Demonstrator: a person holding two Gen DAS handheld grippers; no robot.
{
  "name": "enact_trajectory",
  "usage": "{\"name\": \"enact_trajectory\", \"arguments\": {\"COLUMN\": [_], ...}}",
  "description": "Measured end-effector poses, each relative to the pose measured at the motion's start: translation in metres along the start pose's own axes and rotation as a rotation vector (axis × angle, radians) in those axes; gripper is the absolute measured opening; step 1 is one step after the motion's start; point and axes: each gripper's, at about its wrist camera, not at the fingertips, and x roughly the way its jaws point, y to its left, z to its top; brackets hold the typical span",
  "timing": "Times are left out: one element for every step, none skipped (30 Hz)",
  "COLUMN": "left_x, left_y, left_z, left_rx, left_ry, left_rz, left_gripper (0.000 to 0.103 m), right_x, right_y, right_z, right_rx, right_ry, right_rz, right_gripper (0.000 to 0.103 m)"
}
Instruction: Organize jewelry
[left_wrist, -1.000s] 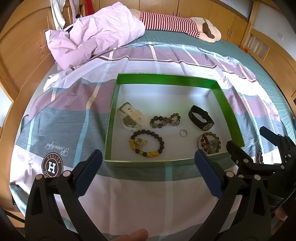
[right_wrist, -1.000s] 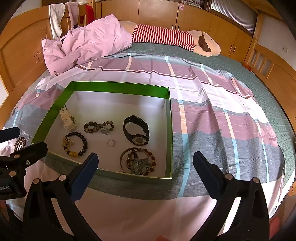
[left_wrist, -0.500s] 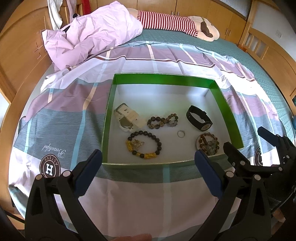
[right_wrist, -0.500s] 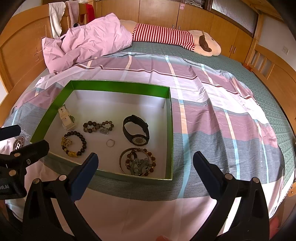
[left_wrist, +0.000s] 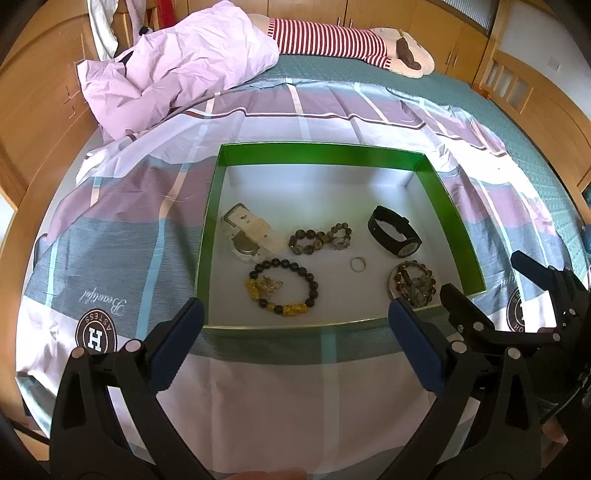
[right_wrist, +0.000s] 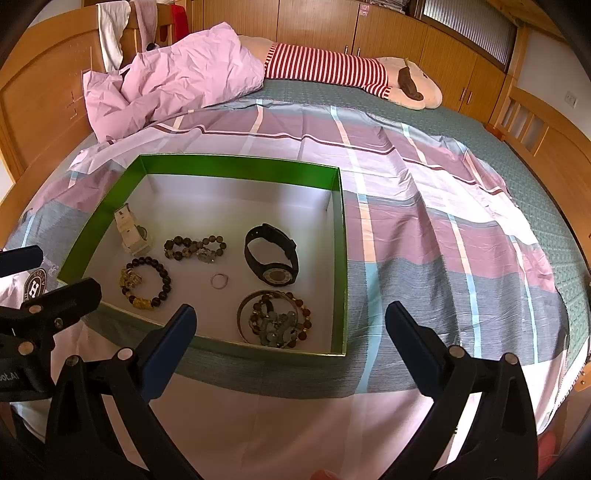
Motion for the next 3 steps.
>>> {"name": "enact_trajectory", "arguments": {"left_x": [0.0001,0.0002,0.0003], "left_y": [-0.0004,-0.0002,-0.0003], "left_z": [-0.0001,-0.0004,-0.0007], "left_rx": [0.001,0.002,0.002], "left_ry": [0.0,0.001,0.001], "left_rz": [0.003,0.004,0.004], "left_gripper": [0.099,0.099,0.099], "right_x": [0.0,0.0001,0.0001], "right_y": [-0.0004,-0.0008,-0.001], "right_z": [-0.0006,-0.0009,-0.0011], "right_rx": [0.001,0.002,0.002], "right_ry": [0.001,0.002,0.003], "right_rz": [0.001,0.002,0.002], "right_gripper": [0.1,0.1,0.1]}}
